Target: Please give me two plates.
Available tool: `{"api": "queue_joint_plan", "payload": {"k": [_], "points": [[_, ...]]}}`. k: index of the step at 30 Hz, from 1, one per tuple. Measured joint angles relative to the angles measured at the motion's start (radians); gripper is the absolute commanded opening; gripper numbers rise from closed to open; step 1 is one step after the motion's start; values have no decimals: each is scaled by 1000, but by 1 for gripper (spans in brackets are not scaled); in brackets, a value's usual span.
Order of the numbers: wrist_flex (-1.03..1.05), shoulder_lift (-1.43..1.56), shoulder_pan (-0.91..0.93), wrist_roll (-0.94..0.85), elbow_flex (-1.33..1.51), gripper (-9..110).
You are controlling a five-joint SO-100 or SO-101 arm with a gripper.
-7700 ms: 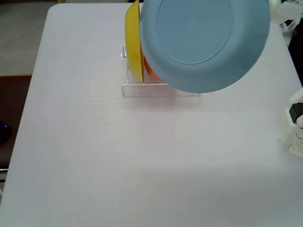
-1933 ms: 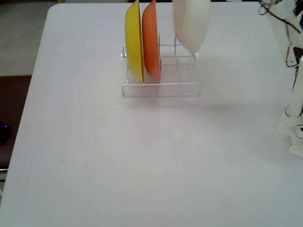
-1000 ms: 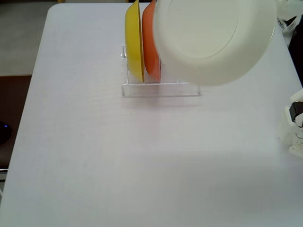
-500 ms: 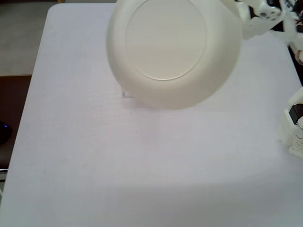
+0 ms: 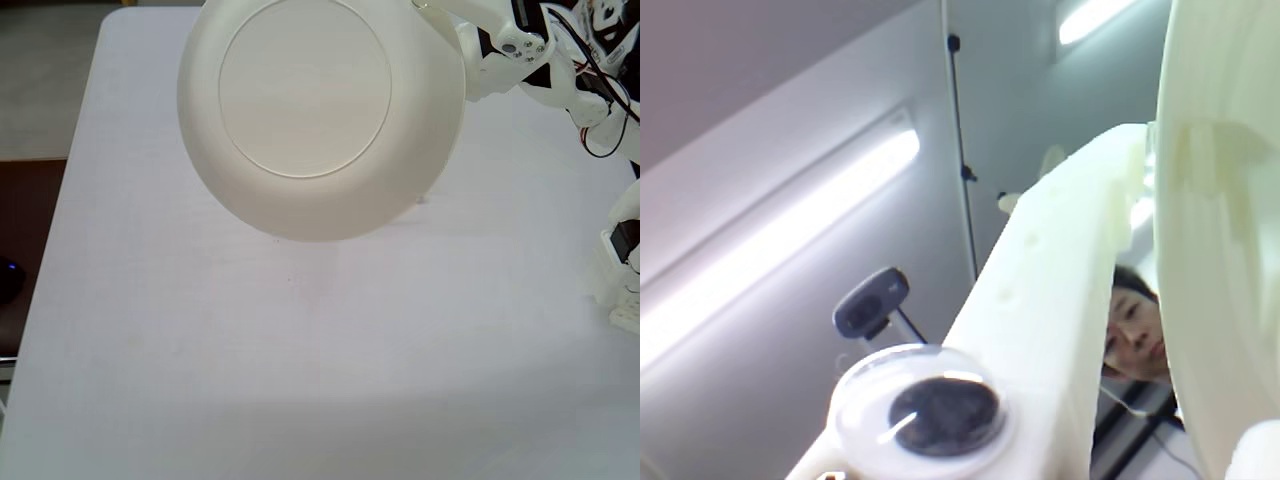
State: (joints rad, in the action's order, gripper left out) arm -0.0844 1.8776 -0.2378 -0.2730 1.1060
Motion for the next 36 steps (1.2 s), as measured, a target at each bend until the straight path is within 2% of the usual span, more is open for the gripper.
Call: {"api": "queue_joint_plan", "payload": {"k": [17, 20, 26, 36], "points": [[-31, -2, -18, -29, 34, 1], [-32, -2, -21, -37, 34, 18], [-34, -2, -26, -104, 51, 36], [-3, 17, -26, -135, 89, 38]]}}
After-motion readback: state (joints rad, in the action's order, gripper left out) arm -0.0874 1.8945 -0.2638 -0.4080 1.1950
